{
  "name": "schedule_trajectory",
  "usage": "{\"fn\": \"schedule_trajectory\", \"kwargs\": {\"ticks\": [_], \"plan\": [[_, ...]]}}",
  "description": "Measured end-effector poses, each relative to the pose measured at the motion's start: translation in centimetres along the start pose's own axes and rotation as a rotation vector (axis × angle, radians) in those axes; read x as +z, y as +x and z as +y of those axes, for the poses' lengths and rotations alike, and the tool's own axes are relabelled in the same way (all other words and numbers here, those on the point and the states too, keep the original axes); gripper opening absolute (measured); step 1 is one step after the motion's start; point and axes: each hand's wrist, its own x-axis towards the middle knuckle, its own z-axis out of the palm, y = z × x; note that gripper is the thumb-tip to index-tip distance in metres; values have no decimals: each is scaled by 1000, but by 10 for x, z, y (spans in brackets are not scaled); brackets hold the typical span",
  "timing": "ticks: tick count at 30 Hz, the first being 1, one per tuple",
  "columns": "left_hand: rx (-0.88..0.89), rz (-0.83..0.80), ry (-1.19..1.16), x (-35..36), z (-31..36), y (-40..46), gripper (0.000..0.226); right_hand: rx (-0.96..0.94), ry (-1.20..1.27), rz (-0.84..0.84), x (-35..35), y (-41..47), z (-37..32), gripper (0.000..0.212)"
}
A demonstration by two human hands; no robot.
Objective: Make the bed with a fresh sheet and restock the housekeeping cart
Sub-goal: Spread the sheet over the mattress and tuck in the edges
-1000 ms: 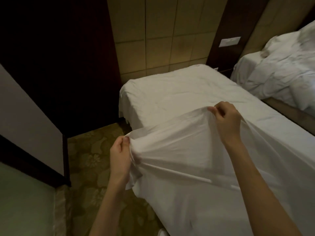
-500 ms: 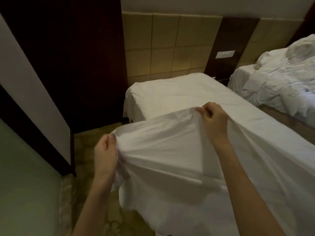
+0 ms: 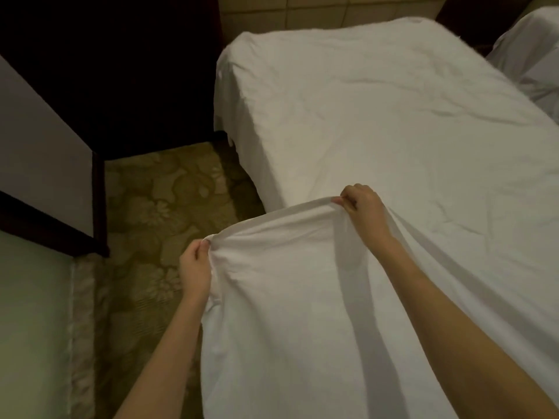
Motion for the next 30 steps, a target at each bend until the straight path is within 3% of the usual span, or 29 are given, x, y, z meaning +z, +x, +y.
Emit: {"fn": "schedule_trajectory", "kwargs": {"ticks": [11,16,18,22,25,30], "plan": [[-167,-31,309,103,-128,120,24,169,-49,-190,132,44,128,28],[-197,-81,411,132,-122,133,30,193,-15,-162,141,45,140,13],[-180,-83,472,137,-107,126,39,151,-60,-245,135,38,138,27],[14,-129,539,135,-59,85,46,62,-184,-411,103,14,123,56],[214,-203,628,120,-21,30,47,115,-303,-509,62,-25,100,61],[421,-326,696,83,19,-101,48,244,-397,-502,-16,-147,52,60]]}}
